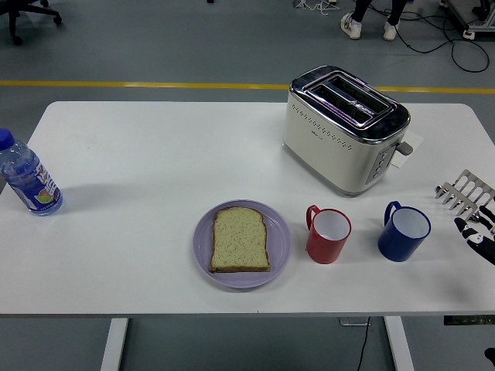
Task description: Pick up the cup,pour liquid into bread,place the cup on the desk
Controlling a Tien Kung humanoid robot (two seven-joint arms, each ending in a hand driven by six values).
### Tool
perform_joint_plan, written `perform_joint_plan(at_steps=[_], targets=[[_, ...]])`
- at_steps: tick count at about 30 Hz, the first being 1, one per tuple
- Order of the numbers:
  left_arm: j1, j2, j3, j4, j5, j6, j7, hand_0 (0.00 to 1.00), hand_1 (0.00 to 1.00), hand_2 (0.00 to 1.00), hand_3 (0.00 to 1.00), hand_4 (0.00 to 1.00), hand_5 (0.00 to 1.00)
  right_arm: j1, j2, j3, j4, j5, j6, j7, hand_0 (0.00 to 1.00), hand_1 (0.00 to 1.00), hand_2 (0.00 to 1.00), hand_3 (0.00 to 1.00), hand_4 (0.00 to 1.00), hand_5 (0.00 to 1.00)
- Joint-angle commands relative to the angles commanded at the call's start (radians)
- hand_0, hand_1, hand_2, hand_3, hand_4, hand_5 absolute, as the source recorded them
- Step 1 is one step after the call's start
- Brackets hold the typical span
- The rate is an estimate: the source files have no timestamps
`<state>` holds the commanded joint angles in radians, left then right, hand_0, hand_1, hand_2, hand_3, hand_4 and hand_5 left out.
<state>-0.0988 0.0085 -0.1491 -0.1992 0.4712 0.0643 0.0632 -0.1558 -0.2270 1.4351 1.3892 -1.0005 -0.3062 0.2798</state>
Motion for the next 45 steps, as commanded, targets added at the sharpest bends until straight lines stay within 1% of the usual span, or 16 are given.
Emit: perform_joint_plan(at_steps=[5,7,11,12,14,23,27,31,34,38,45], targets=[[0.001,-0.001,0.002,0.000,0.000,0.000,0.000,0.635,0.646,0.657,0.553,0.323,0.832,-0.013,0.000,-0.040,0.000,-0.021,-0.025,0.018,0.902,0.862,0.975,0.998,0.948,0.002],[0.002,-0.001,0.005,-0.001,-0.001,0.000,0.000,0.635,0.646,0.657,0.554,0.323,0.832,-0.009,0.009,-0.066,-0.013,-0.025,-0.035,0.033,0.906,0.865,0.980,0.998,0.952,0.002],[0.001,-0.002,0.005,-0.001,-0.001,0.000,0.000,0.635,0.646,0.657,0.554,0.323,0.832,0.000,0.016,-0.088,-0.029,-0.037,-0.037,0.039,0.906,0.865,0.980,0.998,0.952,0.002],[0.000,-0.003,0.004,-0.001,-0.002,0.000,0.000,0.635,0.646,0.657,0.552,0.324,0.832,0.006,0.020,-0.097,-0.040,-0.038,-0.038,0.041,0.911,0.868,0.983,0.998,0.975,0.003],[-0.001,-0.003,0.001,-0.002,-0.002,0.000,-0.001,0.635,0.646,0.657,0.552,0.324,0.832,0.014,0.024,-0.106,-0.052,-0.041,-0.040,0.044,0.911,0.868,0.983,0.998,0.975,0.003],[-0.009,-0.001,-0.013,-0.001,0.001,0.000,-0.001,0.635,0.646,0.657,0.553,0.323,0.833,0.042,0.033,-0.155,-0.073,-0.088,-0.052,0.035,0.912,0.870,0.983,0.998,0.977,0.008],[-0.011,-0.001,-0.010,-0.001,-0.002,0.000,0.000,0.635,0.646,0.657,0.553,0.323,0.834,0.083,0.058,-0.177,-0.111,-0.101,-0.068,0.044,0.918,0.873,0.987,0.998,0.977,0.016],[-0.013,-0.001,-0.010,-0.002,-0.002,-0.001,0.000,0.635,0.646,0.656,0.553,0.323,0.834,0.118,0.067,-0.195,-0.142,-0.101,-0.075,0.047,0.924,0.874,0.988,0.998,0.982,0.031],[-0.013,-0.001,-0.010,-0.001,-0.004,0.000,0.000,0.635,0.646,0.656,0.553,0.323,0.834,0.132,0.073,-0.205,-0.158,-0.098,-0.080,0.050,0.924,0.874,0.988,0.998,0.982,0.031],[-0.014,-0.001,-0.015,-0.002,-0.004,0.000,0.000,0.635,0.646,0.657,0.554,0.323,0.834,0.156,0.095,-0.219,-0.198,-0.082,-0.092,0.067,0.924,0.872,0.989,0.998,0.984,0.039],[-0.016,0.000,-0.013,-0.002,-0.004,-0.001,0.000,0.635,0.646,0.657,0.554,0.323,0.834,0.181,0.116,-0.241,-0.224,-0.073,-0.110,0.069,0.926,0.871,0.989,0.998,0.981,0.053]])
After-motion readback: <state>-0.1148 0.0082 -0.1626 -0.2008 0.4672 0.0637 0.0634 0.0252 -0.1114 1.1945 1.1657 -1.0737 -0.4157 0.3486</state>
